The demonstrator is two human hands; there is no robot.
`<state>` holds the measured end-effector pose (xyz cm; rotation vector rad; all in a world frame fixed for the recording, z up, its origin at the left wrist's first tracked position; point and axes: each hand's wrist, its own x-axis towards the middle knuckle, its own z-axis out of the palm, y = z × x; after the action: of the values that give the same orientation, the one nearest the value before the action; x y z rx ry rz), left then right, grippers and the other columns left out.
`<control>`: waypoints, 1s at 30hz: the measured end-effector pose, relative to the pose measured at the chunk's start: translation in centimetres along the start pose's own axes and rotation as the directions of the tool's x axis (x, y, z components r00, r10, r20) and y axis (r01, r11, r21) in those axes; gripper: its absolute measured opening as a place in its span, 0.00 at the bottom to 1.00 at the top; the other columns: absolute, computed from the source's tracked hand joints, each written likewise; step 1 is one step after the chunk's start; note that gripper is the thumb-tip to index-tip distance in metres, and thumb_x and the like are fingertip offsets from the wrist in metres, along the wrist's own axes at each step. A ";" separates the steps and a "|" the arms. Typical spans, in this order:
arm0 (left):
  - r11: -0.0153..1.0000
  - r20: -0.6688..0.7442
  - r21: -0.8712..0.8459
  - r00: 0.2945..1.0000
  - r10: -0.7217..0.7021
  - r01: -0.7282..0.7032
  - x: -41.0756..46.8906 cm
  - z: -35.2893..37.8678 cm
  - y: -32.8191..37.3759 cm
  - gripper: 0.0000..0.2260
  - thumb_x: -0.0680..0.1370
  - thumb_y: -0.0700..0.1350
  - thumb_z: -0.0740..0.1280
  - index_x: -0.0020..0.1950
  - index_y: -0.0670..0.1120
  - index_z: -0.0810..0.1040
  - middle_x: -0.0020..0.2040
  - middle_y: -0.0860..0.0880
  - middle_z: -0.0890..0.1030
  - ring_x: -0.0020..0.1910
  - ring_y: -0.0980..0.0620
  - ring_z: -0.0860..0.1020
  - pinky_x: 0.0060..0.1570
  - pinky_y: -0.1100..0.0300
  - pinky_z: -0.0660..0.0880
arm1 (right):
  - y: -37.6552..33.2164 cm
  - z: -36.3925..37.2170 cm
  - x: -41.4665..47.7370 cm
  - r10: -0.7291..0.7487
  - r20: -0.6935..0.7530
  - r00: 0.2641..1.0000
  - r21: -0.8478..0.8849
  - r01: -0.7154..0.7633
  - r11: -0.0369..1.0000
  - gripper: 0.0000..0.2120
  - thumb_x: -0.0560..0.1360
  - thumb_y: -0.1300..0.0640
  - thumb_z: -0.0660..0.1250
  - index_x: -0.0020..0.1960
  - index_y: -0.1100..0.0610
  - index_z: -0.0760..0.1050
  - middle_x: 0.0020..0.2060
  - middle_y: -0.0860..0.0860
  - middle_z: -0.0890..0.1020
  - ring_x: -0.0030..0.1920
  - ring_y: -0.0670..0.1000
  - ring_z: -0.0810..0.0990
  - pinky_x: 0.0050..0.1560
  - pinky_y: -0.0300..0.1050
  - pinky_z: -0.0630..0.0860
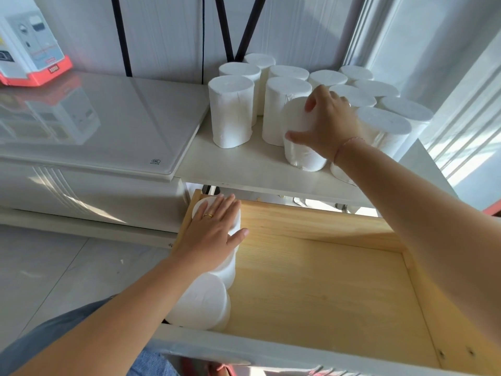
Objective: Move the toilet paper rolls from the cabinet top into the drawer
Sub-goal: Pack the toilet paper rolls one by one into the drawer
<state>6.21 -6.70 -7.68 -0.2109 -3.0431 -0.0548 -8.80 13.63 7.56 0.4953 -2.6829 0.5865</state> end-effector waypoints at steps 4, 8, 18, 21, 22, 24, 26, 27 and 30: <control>1.000 0.005 -0.006 1.000 -0.010 0.010 0.1 0.1 0.0 0.31 0.78 0.64 0.42 0.77 0.51 0.46 0.78 0.54 0.45 0.76 0.56 0.41 0.60 0.62 0.19 | -0.3 -1.9 -4.0 -0.090 0.013 0.996 0.278 0.082 0.957 0.29 0.60 0.48 0.79 0.53 0.56 0.69 0.48 0.48 0.75 0.48 0.51 0.72 0.43 0.39 0.68; 1.000 0.009 0.003 1.000 -0.019 0.019 0.2 0.3 -0.1 0.29 0.78 0.62 0.40 0.77 0.52 0.44 0.78 0.54 0.45 0.76 0.56 0.41 0.59 0.63 0.18 | -0.3 -3.0 -8.6 -0.226 0.190 0.955 0.589 0.073 0.805 0.30 0.58 0.51 0.82 0.52 0.53 0.68 0.46 0.45 0.76 0.46 0.46 0.75 0.47 0.35 0.74; 0.992 0.012 -0.127 1.000 -0.006 0.007 0.0 0.6 -0.3 0.26 0.80 0.57 0.42 0.77 0.51 0.44 0.78 0.55 0.43 0.75 0.58 0.37 0.70 0.58 0.33 | 3.0 6.9 -15.2 -0.033 0.518 0.855 0.353 -0.179 0.918 0.28 0.60 0.49 0.80 0.52 0.45 0.67 0.51 0.45 0.74 0.50 0.51 0.72 0.40 0.35 0.68; 0.993 0.015 -0.118 1.000 -0.012 0.013 0.0 0.7 -0.4 0.26 0.80 0.57 0.42 0.77 0.52 0.44 0.78 0.55 0.42 0.75 0.58 0.37 0.70 0.58 0.33 | 3.2 8.0 -15.9 -0.028 0.523 0.852 0.377 -0.201 0.904 0.30 0.60 0.50 0.80 0.54 0.45 0.65 0.56 0.46 0.74 0.55 0.51 0.72 0.45 0.39 0.69; 0.993 0.018 -0.119 1.000 -0.013 0.015 0.0 0.6 -0.4 0.26 0.80 0.57 0.42 0.77 0.52 0.43 0.78 0.55 0.42 0.75 0.58 0.37 0.70 0.58 0.33 | 3.1 8.1 -15.9 -0.033 0.532 0.846 0.382 -0.205 0.901 0.32 0.60 0.50 0.80 0.55 0.44 0.64 0.58 0.47 0.73 0.56 0.51 0.71 0.48 0.41 0.69; 0.992 0.026 -0.124 1.000 -0.012 0.015 0.1 0.6 -0.4 0.26 0.80 0.57 0.42 0.77 0.52 0.43 0.77 0.55 0.41 0.74 0.58 0.37 0.70 0.58 0.33 | 2.9 8.0 -15.9 -0.041 0.555 0.831 0.399 -0.222 0.890 0.36 0.60 0.48 0.80 0.59 0.45 0.62 0.59 0.46 0.71 0.59 0.51 0.71 0.53 0.43 0.70; 0.991 0.034 -0.133 0.999 -0.010 0.015 0.0 0.5 -0.4 0.26 0.80 0.58 0.41 0.77 0.52 0.42 0.77 0.55 0.41 0.74 0.59 0.36 0.70 0.58 0.33 | 3.1 7.7 -16.0 0.007 0.552 0.834 0.393 -0.267 0.880 0.36 0.61 0.43 0.79 0.61 0.45 0.62 0.60 0.45 0.71 0.59 0.50 0.71 0.55 0.44 0.70; 0.991 0.038 -0.136 0.999 -0.009 0.014 0.0 0.5 -0.3 0.26 0.80 0.58 0.41 0.77 0.52 0.42 0.77 0.55 0.40 0.74 0.59 0.36 0.70 0.58 0.33 | 3.3 7.6 -16.2 0.072 0.538 0.840 0.352 -0.301 0.886 0.34 0.64 0.39 0.75 0.62 0.46 0.62 0.59 0.45 0.71 0.59 0.50 0.72 0.55 0.44 0.69; 0.991 0.040 -0.134 0.999 -0.014 0.019 -0.1 0.4 -0.3 0.26 0.80 0.58 0.42 0.77 0.52 0.41 0.77 0.55 0.40 0.74 0.58 0.36 0.70 0.58 0.32 | 3.7 7.4 -16.9 0.311 0.588 0.746 0.161 -0.485 0.859 0.32 0.71 0.32 0.62 0.64 0.53 0.63 0.59 0.53 0.75 0.52 0.55 0.77 0.50 0.48 0.74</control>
<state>6.20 -6.98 -8.14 -0.1990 -3.0819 -0.2598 2.63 17.77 -6.80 0.1491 -3.3013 1.1544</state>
